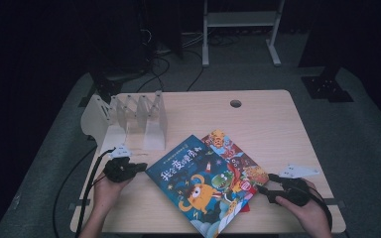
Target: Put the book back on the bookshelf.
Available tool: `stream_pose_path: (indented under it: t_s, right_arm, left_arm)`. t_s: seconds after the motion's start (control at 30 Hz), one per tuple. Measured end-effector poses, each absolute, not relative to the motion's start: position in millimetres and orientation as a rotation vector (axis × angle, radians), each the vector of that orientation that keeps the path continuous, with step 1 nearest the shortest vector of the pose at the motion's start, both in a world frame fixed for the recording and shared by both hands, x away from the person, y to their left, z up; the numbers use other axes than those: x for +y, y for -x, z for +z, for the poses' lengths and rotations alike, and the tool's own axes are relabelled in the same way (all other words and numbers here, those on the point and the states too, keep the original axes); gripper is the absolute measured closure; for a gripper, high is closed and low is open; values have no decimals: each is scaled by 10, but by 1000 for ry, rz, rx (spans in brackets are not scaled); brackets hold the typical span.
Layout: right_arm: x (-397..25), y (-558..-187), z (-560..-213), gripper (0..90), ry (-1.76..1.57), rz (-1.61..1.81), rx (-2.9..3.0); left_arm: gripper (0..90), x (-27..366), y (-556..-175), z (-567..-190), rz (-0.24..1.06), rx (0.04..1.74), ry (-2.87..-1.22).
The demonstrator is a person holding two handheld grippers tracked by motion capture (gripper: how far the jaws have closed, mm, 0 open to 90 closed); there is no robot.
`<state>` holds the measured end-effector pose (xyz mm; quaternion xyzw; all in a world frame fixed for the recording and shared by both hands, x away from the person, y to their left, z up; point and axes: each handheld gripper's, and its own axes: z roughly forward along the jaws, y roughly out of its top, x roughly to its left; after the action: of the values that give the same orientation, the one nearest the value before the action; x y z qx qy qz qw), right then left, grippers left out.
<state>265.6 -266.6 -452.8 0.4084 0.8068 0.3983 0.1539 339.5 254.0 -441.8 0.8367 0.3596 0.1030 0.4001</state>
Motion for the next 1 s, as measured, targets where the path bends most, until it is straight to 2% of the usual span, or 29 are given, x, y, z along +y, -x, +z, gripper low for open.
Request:
stream_pose_path:
  t_s: [0.5,1.0]
  right_arm:
    - [-2643,-3031,-4483,361,-1204,1042,2268]
    - [-2560,-3505,-4512,365,-1240,1009,2236]
  left_arm:
    - [878,2448,-3237,-4452,149,862,-2117]
    - [822,2379,-3188,-4460,100,835,-2129]
